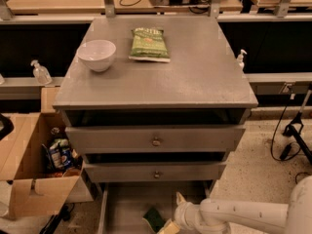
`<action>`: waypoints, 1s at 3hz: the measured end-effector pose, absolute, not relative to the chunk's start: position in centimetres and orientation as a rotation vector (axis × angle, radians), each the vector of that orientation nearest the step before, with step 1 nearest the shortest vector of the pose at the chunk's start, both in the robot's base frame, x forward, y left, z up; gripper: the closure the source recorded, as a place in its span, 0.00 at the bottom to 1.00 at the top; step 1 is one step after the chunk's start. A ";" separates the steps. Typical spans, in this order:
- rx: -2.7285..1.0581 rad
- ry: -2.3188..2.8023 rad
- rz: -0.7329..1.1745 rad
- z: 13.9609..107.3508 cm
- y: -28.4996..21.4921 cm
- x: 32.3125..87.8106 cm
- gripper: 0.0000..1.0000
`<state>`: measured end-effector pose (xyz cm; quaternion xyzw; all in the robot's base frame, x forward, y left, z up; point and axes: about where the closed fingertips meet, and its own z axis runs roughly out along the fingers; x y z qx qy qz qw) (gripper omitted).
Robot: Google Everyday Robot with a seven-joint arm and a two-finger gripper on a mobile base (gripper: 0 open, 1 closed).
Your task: Pick sponge from bottom drawer and place on counter
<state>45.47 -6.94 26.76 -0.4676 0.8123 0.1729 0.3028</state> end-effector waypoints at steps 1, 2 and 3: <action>-1.207 2.156 0.489 25.1 -5.3 47.5 0.00; -1.155 2.156 0.532 22.7 -3.7 49.2 0.00; -1.139 2.161 0.542 20.5 -2.4 49.7 0.00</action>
Offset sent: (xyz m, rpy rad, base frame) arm 0.0496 0.0370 -0.0537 0.1120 0.0335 -0.0666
